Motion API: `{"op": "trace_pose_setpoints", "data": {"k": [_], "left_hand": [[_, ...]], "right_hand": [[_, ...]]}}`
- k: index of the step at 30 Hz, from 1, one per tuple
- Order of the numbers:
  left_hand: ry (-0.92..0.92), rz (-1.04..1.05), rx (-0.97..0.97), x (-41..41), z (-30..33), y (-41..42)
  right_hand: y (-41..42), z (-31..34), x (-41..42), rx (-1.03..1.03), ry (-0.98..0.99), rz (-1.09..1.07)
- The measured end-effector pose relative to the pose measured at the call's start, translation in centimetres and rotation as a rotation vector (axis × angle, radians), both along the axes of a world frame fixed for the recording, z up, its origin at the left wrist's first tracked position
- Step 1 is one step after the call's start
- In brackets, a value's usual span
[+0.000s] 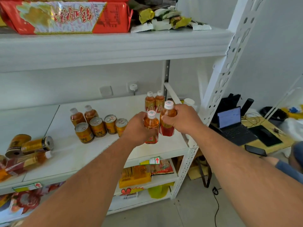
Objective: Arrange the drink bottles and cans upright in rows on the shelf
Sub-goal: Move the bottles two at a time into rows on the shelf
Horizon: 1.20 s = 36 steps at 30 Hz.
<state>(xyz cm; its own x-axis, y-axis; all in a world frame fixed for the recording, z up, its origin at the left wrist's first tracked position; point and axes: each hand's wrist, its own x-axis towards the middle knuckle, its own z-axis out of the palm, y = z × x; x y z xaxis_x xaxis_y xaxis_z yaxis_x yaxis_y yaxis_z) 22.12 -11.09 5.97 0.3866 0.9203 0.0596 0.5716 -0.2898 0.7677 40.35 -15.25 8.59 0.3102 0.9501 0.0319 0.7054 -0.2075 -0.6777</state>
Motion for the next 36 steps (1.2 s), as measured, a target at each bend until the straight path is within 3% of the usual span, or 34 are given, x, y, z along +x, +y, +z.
{"op": "trace_pose_setpoints", "data": {"k": [20, 28, 36], "left_hand": [[0.035, 0.189, -0.076, 5.6, -2.0, 9.1], [0.043, 0.14, -0.072, 6.4, -3.2, 12.4], [0.058, 0.077, -0.082, 6.8, -5.5, 15.8]], "right_hand": [[11.4, -3.9, 4.0, -0.129, -0.034, 0.005], [15.3, -5.9, 3.8, -0.156, 0.058, -0.038], [18.8, -8.6, 4.2, -0.166, -0.068, -0.058]]}}
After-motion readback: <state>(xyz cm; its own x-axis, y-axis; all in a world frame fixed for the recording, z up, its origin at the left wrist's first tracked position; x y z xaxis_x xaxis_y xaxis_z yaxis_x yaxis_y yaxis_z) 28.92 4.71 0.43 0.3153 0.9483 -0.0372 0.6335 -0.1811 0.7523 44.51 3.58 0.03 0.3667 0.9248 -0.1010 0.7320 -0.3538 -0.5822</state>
